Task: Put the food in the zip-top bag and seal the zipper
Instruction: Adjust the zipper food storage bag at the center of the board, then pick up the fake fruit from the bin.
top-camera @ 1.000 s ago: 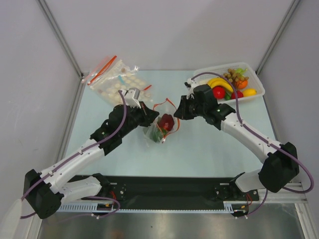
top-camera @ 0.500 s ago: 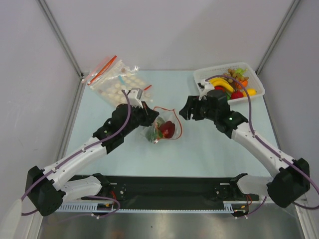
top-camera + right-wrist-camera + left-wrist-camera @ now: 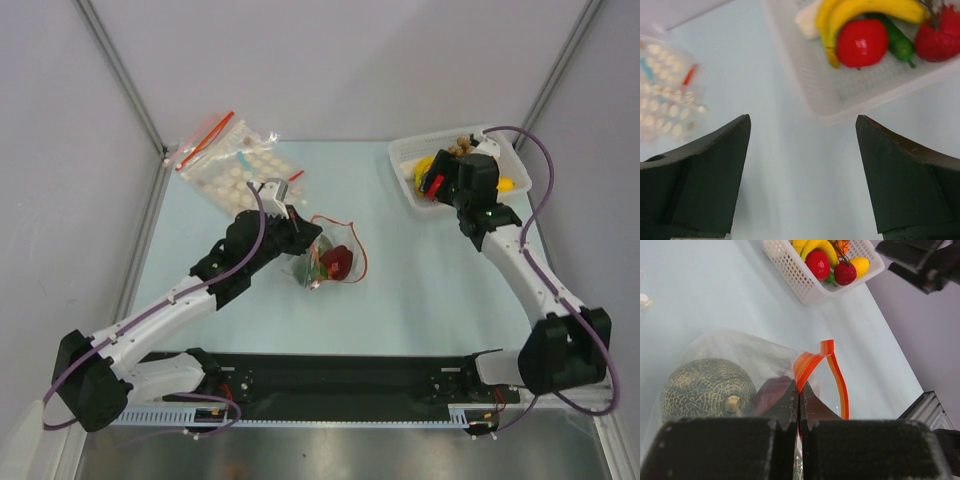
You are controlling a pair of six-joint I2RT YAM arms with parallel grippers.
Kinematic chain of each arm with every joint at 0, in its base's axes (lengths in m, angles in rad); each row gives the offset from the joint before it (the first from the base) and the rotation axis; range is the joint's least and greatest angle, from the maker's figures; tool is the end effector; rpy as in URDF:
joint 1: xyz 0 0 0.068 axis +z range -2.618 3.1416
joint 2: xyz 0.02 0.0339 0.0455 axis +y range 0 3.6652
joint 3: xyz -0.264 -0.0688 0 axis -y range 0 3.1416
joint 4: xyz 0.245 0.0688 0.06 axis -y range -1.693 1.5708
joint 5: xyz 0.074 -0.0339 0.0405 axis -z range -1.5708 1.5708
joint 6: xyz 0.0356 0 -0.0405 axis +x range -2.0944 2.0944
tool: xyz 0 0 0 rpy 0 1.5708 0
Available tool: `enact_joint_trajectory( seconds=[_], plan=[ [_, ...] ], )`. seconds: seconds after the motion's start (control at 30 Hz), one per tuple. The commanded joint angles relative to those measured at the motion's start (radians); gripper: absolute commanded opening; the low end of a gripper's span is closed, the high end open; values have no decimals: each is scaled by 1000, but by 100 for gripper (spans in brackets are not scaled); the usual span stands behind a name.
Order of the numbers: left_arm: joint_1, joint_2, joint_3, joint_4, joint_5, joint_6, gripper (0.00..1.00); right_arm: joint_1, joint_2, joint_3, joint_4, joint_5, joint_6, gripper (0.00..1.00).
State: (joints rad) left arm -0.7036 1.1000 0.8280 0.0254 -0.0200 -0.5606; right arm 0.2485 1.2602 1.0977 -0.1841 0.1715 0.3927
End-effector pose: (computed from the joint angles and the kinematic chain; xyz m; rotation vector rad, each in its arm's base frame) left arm 0.1977 -0.1668 0.3140 0.1214 1.9030 -0.8628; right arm 0.2859 0.0663 0.3474 0.2536 1.9044 0.2678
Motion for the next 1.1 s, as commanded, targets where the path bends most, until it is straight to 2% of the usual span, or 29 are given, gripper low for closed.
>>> enact_joint_trajectory(
  seconds=[0.0, 0.1, 0.2, 0.33, 0.43, 0.5, 0.53, 0.6, 0.63, 0.7, 0.8, 1.0, 1.07],
  plan=[
    [7, -34, -21, 65, 8, -12, 0, -104, 119, 68, 17, 34, 46, 91],
    [7, -34, -17, 64, 12, -12, 0, -188, 235, 134, 20, -38, 60, 91],
    [7, -32, -15, 61, 12, -10, 0, -216, 344, 203, 29, -84, 32, 93],
    [7, -34, -15, 61, 12, -5, 0, -215, 454, 278, 17, -17, -23, 100],
    [7, -29, -10, 59, 41, -1, 1, -215, 556, 339, -23, 81, -60, 100],
    [7, -31, -10, 57, 40, 1, 0, -216, 594, 389, -38, 126, -90, 96],
    [7, -29, -9, 56, 40, 2, 1, -221, 623, 398, -35, 125, -103, 91],
    [7, -31, -9, 56, 37, 4, 1, -221, 649, 424, -22, 85, -133, 92],
    [7, -31, -9, 56, 37, 4, 1, -224, 662, 438, -25, 63, -143, 96],
    [7, -31, -7, 53, 35, 5, 1, -222, 705, 474, -35, 13, -153, 100],
    [7, -31, -6, 51, 32, 7, 1, -213, 742, 476, -8, -41, -166, 100],
    [7, -28, -6, 50, 34, 5, 1, -196, 817, 491, -1, -40, -176, 100],
    [7, -26, -6, 50, 35, 5, 2, -198, 837, 522, -34, -30, -163, 95]
  ],
)
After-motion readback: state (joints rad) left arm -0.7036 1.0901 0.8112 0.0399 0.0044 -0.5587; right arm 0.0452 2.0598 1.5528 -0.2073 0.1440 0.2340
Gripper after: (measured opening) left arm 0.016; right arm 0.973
